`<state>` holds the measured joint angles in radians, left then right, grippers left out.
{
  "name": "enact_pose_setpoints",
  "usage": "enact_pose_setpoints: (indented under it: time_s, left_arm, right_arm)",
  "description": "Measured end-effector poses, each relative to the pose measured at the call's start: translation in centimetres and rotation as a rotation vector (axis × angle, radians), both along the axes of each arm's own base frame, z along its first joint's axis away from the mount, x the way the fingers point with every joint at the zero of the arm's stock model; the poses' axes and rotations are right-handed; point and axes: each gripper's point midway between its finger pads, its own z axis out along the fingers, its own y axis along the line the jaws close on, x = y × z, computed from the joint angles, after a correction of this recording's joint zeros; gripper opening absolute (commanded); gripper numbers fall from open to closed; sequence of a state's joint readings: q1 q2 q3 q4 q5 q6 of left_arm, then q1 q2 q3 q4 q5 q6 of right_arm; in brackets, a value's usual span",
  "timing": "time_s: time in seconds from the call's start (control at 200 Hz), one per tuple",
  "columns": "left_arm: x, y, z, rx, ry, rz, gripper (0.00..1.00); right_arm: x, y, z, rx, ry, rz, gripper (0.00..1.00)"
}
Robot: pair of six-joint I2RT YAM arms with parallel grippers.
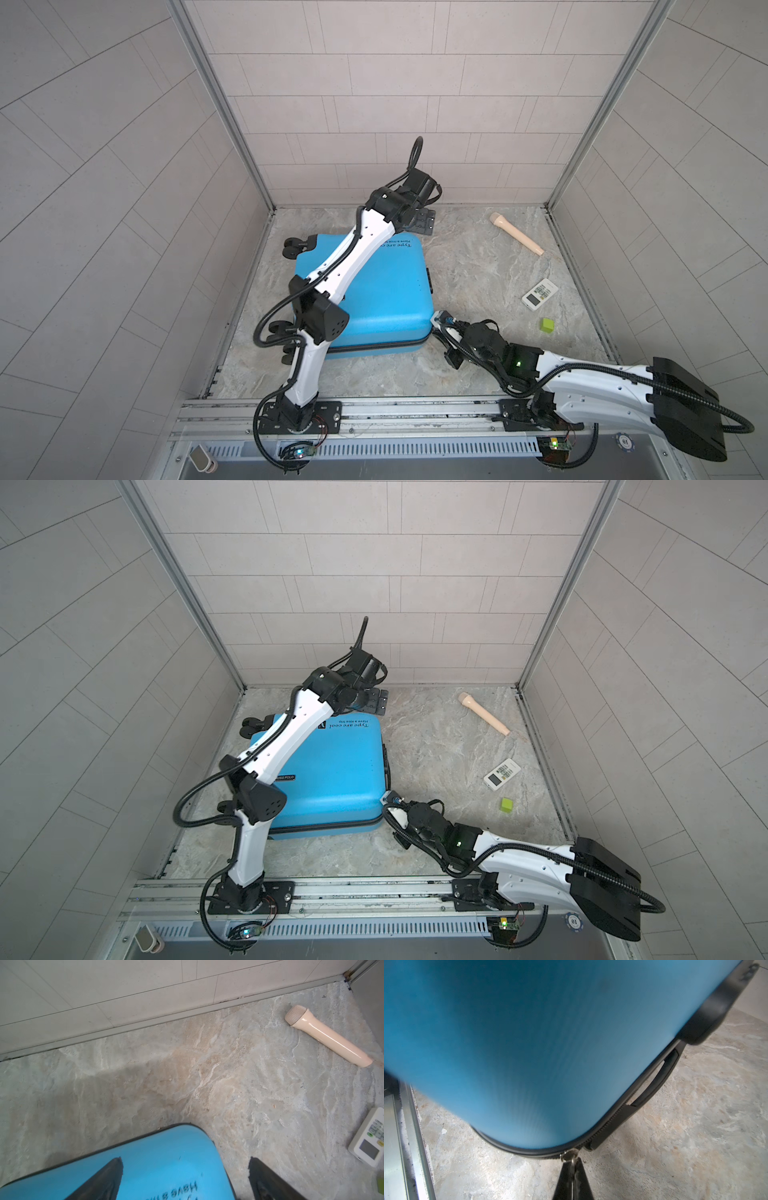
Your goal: Pack the luggage
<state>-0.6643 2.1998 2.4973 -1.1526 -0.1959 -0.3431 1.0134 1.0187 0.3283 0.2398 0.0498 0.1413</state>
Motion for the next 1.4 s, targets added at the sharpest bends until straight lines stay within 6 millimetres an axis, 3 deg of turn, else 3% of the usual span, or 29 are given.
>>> enact_pose_setpoints:
  time_s: [0.12,0.195,0.52,0.821,1.221,1.401]
  left_arm:
    - [0.6,-1.1,-6.0,0.084,0.115,-0.028,0.97]
    - [1.5,-0.8,-7.4,0.142,0.104,-0.029,0.91]
    - [-0.7,1.8,-5.4,0.229,0.098,-0.026,0.6]
    - [-0.4,2.4,-4.8,0.241,0.052,-0.008,0.42]
    - [-3.3,1.1,-4.9,0.198,0.088,-0.057,0.37]
    - [-3.2,0.9,-4.9,0.185,0.085,-0.054,0.46]
  right_arm:
    - [0.1,0.1,-0.1,0.003,0.004,-0.003,0.0]
    - [0.1,0.3,-0.1,0.009,0.006,-0.002,0.0]
    - [1.5,1.7,-0.2,0.049,0.036,-0.032,0.0]
    - [3.3,0.7,0.0,0.099,0.076,-0.091,0.0]
    - [7.6,-2.8,0.1,0.134,0.091,-0.234,0.0]
    - [7.8,-2.9,0.2,0.143,0.103,-0.2,0.0]
